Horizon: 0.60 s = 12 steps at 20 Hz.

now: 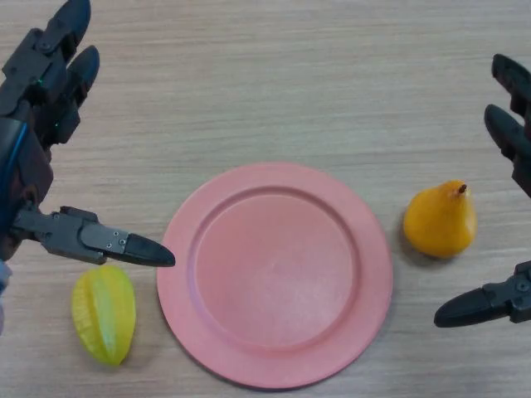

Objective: Pick up the yellow pear and place it on the plate

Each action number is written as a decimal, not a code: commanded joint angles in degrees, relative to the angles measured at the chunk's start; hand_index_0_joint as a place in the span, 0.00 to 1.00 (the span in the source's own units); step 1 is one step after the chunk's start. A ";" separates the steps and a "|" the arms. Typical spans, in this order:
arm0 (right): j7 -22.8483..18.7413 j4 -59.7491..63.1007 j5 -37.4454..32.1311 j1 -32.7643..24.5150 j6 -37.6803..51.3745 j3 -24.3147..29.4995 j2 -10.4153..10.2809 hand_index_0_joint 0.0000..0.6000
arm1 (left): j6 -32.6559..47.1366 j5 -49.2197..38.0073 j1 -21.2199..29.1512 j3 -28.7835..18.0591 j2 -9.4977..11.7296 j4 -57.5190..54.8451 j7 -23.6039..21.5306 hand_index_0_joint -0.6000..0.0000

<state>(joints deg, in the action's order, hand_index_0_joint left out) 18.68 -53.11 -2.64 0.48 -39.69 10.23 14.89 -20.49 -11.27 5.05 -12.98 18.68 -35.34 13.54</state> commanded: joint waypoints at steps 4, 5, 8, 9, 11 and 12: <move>-2.97 -2.90 -0.40 -1.07 6.47 2.31 0.96 0.00 | 4.38 -2.05 0.49 -5.07 1.74 -4.57 0.38 1.00; -3.06 -2.76 -0.31 -0.95 6.54 2.23 0.88 0.00 | 3.96 -2.22 0.41 -4.97 1.60 -4.95 0.31 1.00; -2.90 0.02 -0.42 -0.72 9.02 1.73 0.76 0.00 | 3.88 -2.79 0.26 -4.63 1.07 -5.52 -0.57 1.00; -2.83 1.54 -0.39 -0.90 10.65 1.67 0.76 0.00 | 3.92 -2.97 0.13 -4.58 0.90 -5.67 -0.88 1.00; -2.50 5.72 -0.96 -1.69 14.84 1.86 1.23 0.00 | 3.61 -3.32 0.02 -4.24 0.69 -6.08 -1.72 1.00; -2.72 9.37 -0.32 -1.99 18.81 1.73 1.28 0.00 | 3.90 -3.05 -0.43 -4.03 0.49 -6.18 -1.67 1.00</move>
<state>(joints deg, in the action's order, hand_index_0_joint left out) 17.63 -40.77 -2.49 0.21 -29.60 9.90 14.81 -21.57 -13.22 3.55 -14.39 17.80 -38.13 13.74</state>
